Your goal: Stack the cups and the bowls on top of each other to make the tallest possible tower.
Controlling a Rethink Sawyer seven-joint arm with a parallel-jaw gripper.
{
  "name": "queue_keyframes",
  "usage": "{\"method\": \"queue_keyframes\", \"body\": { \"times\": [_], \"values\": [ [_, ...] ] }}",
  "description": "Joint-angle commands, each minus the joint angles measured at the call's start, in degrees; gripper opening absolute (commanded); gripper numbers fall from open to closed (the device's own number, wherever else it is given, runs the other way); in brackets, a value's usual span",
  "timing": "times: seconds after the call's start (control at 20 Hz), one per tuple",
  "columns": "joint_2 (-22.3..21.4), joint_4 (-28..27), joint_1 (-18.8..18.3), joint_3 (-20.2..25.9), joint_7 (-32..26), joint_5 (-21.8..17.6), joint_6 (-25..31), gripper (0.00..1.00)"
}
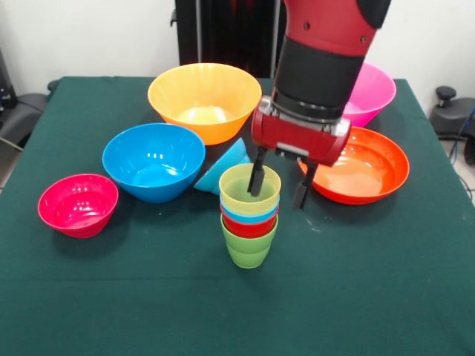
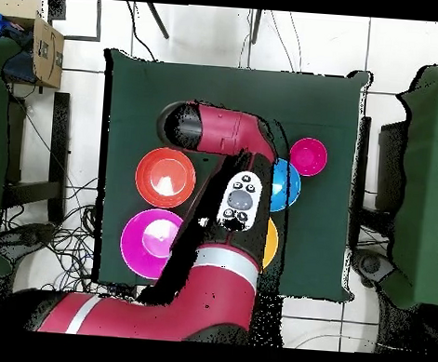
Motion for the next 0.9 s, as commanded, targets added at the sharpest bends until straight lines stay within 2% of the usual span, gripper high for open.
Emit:
{"method": "queue_keyframes", "body": {
  "times": [0.05, 0.3, 0.65, 0.9],
  "values": [
    [-2.9, 7.27, -0.36, 3.88, 1.81, -2.52, 3.38, 1.0],
    [-3.41, 6.35, -0.51, 4.13, 1.48, -2.14, 5.53, 1.0],
    [-6.72, 5.52, -1.73, 4.56, -1.3, -1.76, 12.62, 1.0],
    [-8.87, 6.75, -3.2, 5.48, -3.0, -1.86, 14.72, 1.0]
  ]
}}
